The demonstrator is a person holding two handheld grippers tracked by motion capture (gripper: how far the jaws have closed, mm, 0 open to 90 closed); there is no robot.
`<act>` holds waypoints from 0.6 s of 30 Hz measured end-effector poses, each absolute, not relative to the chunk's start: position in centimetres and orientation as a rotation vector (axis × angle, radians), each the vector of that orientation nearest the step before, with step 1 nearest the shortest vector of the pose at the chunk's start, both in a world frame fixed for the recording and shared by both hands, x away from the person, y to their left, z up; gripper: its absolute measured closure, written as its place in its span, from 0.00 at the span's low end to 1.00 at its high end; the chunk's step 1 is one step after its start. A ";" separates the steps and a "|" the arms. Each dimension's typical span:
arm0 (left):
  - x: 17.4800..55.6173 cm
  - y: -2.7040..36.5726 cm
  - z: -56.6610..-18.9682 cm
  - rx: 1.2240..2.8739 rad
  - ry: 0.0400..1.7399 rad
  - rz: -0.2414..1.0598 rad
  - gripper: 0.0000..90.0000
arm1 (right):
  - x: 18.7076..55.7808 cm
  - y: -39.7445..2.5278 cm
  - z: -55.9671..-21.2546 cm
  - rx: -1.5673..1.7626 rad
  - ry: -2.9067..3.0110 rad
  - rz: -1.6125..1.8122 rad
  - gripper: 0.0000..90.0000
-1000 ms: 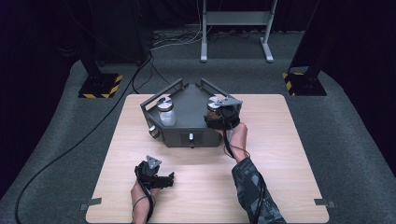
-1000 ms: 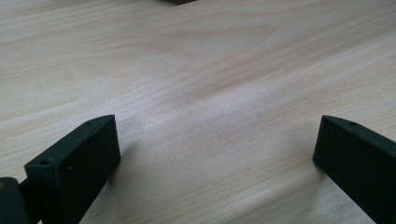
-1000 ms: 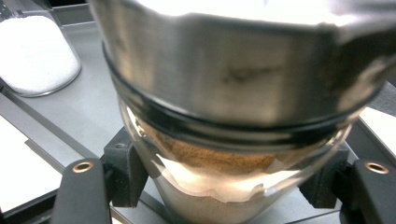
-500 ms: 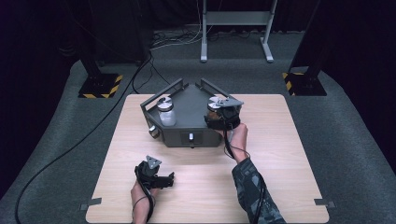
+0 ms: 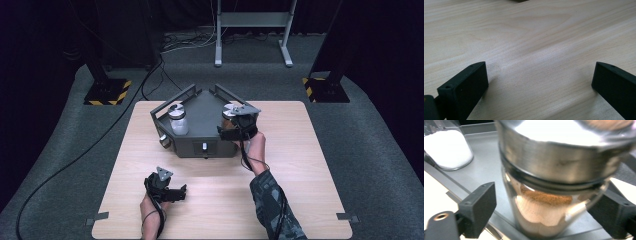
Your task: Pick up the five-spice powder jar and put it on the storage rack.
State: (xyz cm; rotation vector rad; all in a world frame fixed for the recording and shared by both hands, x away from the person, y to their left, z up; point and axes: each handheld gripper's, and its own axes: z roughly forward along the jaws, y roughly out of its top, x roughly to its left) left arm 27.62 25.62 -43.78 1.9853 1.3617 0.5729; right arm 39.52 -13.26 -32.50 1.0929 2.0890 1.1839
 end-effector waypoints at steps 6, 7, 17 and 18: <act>27.6 25.6 -43.8 1.985 1.362 0.573 0.00 | 38.0 -13.8 -31.8 1.061 2.114 1.156 0.02; 27.6 25.6 -43.8 1.985 1.362 0.573 0.00 | 37.6 -13.9 -31.6 1.055 2.121 1.141 0.01; 27.6 25.6 -43.8 1.986 1.361 0.574 0.00 | 32.8 -17.0 -33.4 1.040 2.130 1.109 0.00; 27.6 25.6 -43.8 1.986 1.361 0.574 0.00 | 32.8 -17.0 -33.4 1.040 2.130 1.109 0.00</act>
